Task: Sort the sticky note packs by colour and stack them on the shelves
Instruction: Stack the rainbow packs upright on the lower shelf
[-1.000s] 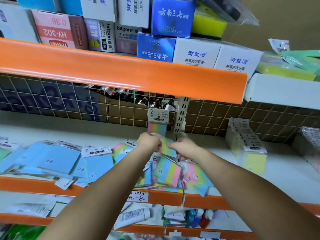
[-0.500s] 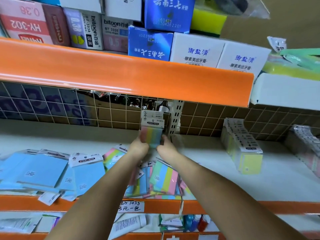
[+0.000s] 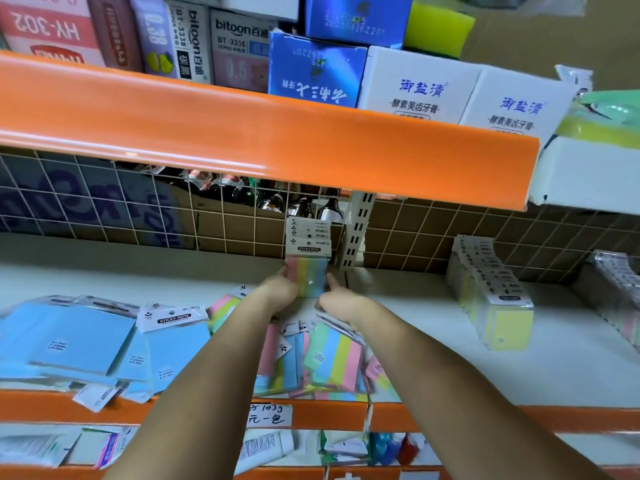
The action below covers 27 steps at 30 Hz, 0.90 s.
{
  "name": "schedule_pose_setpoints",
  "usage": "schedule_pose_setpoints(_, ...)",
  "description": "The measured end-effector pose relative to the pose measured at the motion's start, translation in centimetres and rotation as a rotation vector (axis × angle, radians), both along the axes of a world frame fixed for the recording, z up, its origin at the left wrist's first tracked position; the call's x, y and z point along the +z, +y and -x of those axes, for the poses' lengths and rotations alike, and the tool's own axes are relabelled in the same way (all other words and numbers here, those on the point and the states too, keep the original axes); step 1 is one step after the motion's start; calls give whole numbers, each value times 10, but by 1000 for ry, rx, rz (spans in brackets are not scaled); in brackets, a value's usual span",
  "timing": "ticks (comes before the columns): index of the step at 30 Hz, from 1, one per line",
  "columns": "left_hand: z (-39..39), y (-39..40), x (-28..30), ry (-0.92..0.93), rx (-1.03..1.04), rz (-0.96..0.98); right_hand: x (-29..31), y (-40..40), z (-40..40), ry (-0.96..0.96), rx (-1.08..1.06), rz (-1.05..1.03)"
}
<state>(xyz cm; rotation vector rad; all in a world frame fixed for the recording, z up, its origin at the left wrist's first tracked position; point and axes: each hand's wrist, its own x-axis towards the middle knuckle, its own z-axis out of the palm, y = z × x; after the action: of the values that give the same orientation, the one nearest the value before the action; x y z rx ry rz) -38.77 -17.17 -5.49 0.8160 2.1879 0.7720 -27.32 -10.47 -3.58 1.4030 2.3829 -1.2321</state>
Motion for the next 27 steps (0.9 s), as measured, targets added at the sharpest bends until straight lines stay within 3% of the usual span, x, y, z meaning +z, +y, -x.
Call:
schedule_pose_setpoints(8, -2, 6, 5, 181, -96, 225, 0, 2, 1, -100, 86, -50)
schedule_pose_setpoints(21, 1, 7, 0, 322, -35, 227, 2, 4, 4, -113, 145, -75)
schedule_pose_setpoints(27, 1, 6, 1, 292, 21, 239, -2, 11, -1, -139, 38, -14)
